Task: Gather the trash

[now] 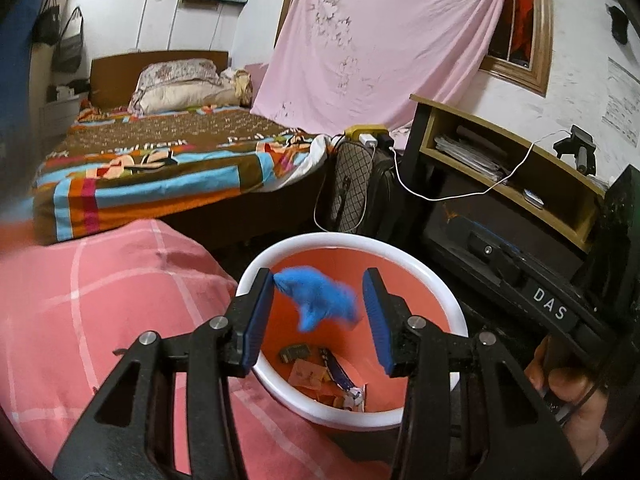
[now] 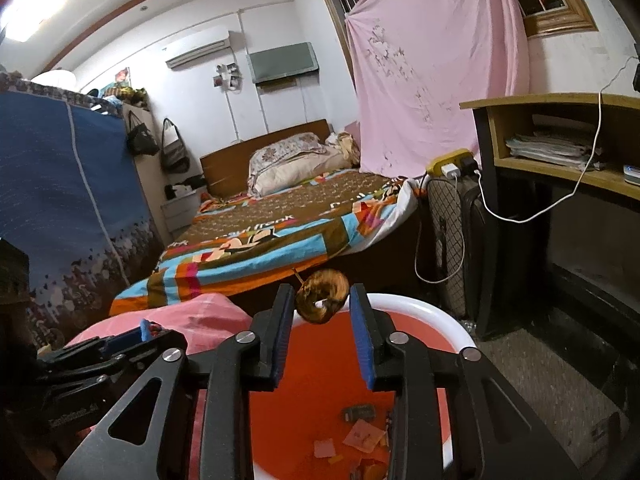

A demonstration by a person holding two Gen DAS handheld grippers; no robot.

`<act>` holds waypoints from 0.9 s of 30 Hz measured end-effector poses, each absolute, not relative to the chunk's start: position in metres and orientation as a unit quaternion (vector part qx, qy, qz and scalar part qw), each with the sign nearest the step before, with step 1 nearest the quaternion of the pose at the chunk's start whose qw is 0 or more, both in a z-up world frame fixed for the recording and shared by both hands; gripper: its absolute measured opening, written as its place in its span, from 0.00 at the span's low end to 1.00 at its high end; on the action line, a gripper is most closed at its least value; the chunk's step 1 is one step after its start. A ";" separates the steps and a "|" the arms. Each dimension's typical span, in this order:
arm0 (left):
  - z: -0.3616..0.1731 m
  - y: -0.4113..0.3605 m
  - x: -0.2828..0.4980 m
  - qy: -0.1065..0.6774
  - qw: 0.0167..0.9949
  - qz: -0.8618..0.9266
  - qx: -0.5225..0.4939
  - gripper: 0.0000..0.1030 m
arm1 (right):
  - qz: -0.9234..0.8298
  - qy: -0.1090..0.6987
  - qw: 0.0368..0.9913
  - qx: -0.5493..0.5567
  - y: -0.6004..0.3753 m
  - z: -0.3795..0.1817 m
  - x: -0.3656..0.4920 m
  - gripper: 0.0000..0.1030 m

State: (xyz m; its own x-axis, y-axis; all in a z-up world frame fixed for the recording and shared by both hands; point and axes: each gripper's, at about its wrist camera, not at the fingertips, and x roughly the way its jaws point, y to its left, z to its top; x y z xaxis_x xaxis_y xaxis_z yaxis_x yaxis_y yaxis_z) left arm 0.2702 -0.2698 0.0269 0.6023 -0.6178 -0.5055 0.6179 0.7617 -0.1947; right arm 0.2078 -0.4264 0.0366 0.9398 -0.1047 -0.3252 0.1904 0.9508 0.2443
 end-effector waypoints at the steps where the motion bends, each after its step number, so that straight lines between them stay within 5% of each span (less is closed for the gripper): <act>1: 0.026 -0.269 0.272 0.286 0.894 -0.346 -0.004 0.31 | -0.076 0.157 0.975 0.139 -0.427 0.036 0.208 0.32; 20: 0.035 -0.250 0.277 0.292 0.906 -0.306 -0.033 0.46 | -0.079 0.165 0.971 0.153 -0.429 0.035 0.208 0.44; 27: 0.045 -0.224 0.272 0.260 0.928 -0.267 -0.032 0.63 | -0.073 0.158 0.974 0.145 -0.418 0.038 0.208 0.50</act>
